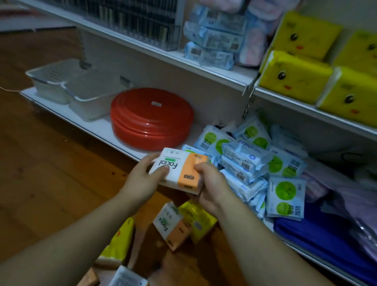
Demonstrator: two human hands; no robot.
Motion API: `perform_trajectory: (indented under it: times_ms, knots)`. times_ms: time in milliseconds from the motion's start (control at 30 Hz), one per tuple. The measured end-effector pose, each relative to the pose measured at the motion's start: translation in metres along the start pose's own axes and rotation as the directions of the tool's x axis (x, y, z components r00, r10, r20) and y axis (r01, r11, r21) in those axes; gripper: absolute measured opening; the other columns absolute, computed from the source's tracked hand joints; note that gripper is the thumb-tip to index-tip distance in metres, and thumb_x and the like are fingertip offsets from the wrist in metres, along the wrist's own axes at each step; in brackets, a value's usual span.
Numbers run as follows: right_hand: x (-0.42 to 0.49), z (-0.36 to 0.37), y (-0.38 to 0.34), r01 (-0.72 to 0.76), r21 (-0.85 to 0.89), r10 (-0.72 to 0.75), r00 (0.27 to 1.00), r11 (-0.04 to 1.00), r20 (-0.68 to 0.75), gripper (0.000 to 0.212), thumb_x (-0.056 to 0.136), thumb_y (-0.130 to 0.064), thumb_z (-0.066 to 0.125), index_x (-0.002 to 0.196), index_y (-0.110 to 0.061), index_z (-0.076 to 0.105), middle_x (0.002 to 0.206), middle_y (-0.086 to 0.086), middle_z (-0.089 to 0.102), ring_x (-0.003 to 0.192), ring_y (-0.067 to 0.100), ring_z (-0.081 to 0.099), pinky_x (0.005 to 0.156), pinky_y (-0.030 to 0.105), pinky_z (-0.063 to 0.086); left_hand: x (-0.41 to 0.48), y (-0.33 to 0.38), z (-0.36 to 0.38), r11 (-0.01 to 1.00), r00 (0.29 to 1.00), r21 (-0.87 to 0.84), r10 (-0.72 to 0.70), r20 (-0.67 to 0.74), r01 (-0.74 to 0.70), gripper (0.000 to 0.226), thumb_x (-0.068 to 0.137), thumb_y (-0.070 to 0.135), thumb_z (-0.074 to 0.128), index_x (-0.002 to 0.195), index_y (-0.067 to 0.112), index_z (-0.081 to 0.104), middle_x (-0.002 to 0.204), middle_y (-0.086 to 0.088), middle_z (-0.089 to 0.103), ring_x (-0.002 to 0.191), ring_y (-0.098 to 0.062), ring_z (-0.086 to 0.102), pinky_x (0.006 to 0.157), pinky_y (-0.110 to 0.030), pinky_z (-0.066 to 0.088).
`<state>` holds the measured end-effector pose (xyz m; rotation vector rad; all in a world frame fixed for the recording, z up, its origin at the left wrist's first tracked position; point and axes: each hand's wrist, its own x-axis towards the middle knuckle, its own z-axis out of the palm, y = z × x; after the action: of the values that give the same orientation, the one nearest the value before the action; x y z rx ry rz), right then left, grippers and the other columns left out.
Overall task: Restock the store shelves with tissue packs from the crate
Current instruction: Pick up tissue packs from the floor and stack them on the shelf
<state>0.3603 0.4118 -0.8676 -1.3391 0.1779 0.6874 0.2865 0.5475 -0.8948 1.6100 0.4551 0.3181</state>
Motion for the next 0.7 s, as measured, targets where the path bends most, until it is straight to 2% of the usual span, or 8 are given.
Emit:
perform_trajectory:
  times_ms: [67,167,267,333,467,567,633,700]
  knots:
    - [-0.005,0.004,-0.012,0.105,-0.067,-0.103,0.994,0.992,0.039,0.028,0.092,-0.008,0.042,0.115,-0.022,0.052,0.108,0.013,0.066,0.088,0.028,0.066,0.070,0.041,0.056,-0.002,0.019,0.000,0.993,0.999,-0.111,-0.030,0.021,0.032,0.032,0.090,0.013,0.057,0.116,0.033,0.054,0.112,-0.001,0.066,0.103,-0.021,0.063,0.090,-0.043,0.052]
    - [-0.020,0.011,-0.030,0.304,-0.153,-0.303,0.953,0.940,0.030,0.047,0.093,-0.008,0.046,0.136,-0.027,0.041,0.126,0.011,0.058,0.090,0.023,0.067,0.063,0.034,0.056,-0.006,0.047,0.003,0.973,0.999,-0.227,0.036,-0.009,-0.037,0.042,0.089,0.003,0.054,0.122,0.029,0.048,0.111,-0.004,0.066,0.097,-0.021,0.066,0.074,-0.034,0.056]
    - [-0.038,0.016,-0.049,0.573,-0.284,-0.605,0.796,0.769,-0.034,0.041,0.096,-0.018,0.050,0.134,-0.032,0.041,0.118,-0.004,0.056,0.096,0.012,0.061,0.065,0.017,0.052,-0.012,0.076,0.009,0.950,0.992,-0.285,0.111,-0.066,-0.125,0.051,0.088,-0.004,0.053,0.124,0.030,0.043,0.108,-0.004,0.065,0.095,-0.018,0.066,0.074,-0.032,0.057]
    - [-0.048,0.017,-0.062,0.685,-0.347,-0.720,0.693,0.640,0.039,0.043,0.095,-0.023,0.051,0.134,-0.035,0.038,0.119,-0.010,0.053,0.099,0.005,0.057,0.075,0.017,0.051,-0.017,0.097,0.016,0.930,0.977,-0.305,0.180,-0.110,-0.206,0.054,0.087,-0.007,0.052,0.124,0.031,0.043,0.111,-0.006,0.064,0.098,-0.019,0.065,0.078,-0.035,0.057]
    - [-0.071,0.010,-0.091,0.740,-0.480,-0.737,0.629,0.471,0.246,0.075,0.077,-0.039,0.054,0.135,-0.057,0.009,0.142,-0.004,0.041,0.121,0.016,0.051,0.101,0.046,0.045,-0.035,0.138,0.023,0.889,0.916,-0.228,0.366,-0.163,-0.396,0.057,0.086,-0.004,0.055,0.118,0.042,0.044,0.110,0.001,0.062,0.096,-0.009,0.065,0.066,-0.017,0.054]
    - [-0.095,-0.012,-0.109,0.768,-0.524,-0.781,0.562,0.370,0.272,0.076,0.080,-0.041,0.048,0.136,-0.058,0.001,0.148,-0.003,0.035,0.129,0.018,0.045,0.106,0.047,0.040,-0.054,0.157,0.036,0.856,0.878,-0.197,0.465,-0.112,-0.478,0.059,0.087,-0.003,0.056,0.116,0.047,0.043,0.111,0.003,0.061,0.096,-0.003,0.065,0.068,-0.014,0.054]
    - [-0.112,-0.035,-0.114,0.764,-0.545,-0.806,0.539,0.345,0.246,0.074,0.082,-0.042,0.045,0.137,-0.060,0.000,0.148,-0.003,0.035,0.129,0.017,0.044,0.106,0.046,0.040,-0.067,0.167,0.052,0.847,0.868,-0.198,0.494,-0.050,-0.494,0.060,0.087,-0.003,0.056,0.117,0.048,0.044,0.112,0.004,0.061,0.097,-0.003,0.065,0.075,-0.020,0.056]
    - [-0.127,-0.061,-0.118,0.763,-0.555,-0.827,0.518,0.332,0.218,0.074,0.085,-0.039,0.044,0.141,-0.056,0.000,0.147,-0.006,0.035,0.127,0.011,0.045,0.106,0.038,0.042,-0.077,0.175,0.072,0.846,0.861,-0.209,0.508,0.036,-0.491,0.061,0.087,-0.003,0.055,0.121,0.046,0.043,0.112,0.006,0.060,0.099,-0.004,0.064,0.079,-0.024,0.057]
